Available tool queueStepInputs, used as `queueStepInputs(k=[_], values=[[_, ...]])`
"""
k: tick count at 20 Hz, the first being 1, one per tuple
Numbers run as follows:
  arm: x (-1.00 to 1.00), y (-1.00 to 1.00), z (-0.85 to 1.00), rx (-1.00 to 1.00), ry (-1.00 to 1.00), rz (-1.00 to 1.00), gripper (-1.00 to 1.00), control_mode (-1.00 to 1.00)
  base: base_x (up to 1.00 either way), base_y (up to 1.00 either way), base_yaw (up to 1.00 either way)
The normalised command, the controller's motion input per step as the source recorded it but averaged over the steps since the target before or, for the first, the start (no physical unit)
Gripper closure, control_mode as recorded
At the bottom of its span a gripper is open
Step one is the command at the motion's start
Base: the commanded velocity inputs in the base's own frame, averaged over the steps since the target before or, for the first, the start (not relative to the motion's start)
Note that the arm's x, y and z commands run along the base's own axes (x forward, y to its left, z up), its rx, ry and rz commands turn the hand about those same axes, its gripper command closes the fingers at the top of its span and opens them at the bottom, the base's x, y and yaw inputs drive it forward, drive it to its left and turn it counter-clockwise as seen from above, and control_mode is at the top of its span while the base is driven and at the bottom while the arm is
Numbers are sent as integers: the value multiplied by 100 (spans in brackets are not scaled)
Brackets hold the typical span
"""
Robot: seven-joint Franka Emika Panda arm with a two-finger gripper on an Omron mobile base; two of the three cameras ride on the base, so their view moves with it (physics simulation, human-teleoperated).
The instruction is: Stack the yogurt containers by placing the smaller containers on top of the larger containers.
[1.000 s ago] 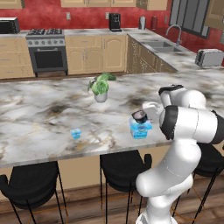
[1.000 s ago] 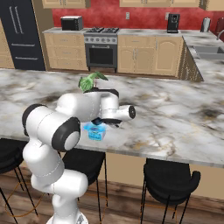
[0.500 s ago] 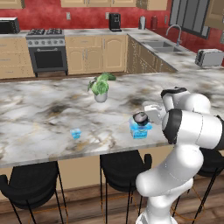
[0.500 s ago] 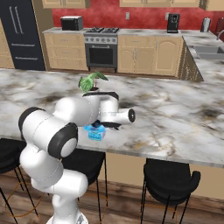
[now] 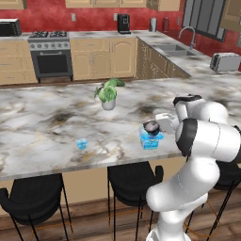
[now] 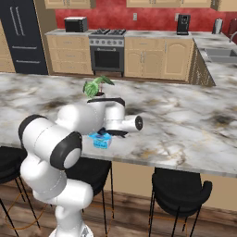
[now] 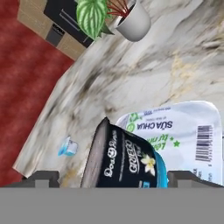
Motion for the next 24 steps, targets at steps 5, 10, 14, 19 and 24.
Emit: queueStepInputs(k=[5, 10, 14, 19, 24], values=[[-5, -44, 25, -3, 4, -19, -100, -100, 0, 0, 0], [-4, -79, 32, -4, 19, -26, -100, -100, 0, 0, 0], [-9, -52, 33, -6, 16, -28, -100, -100, 0, 0, 0], [-40, 4, 88, -9, 16, -18, -100, -100, 0, 0, 0], [-71, 60, 100, -13, 2, -4, -100, -100, 0, 0, 0]])
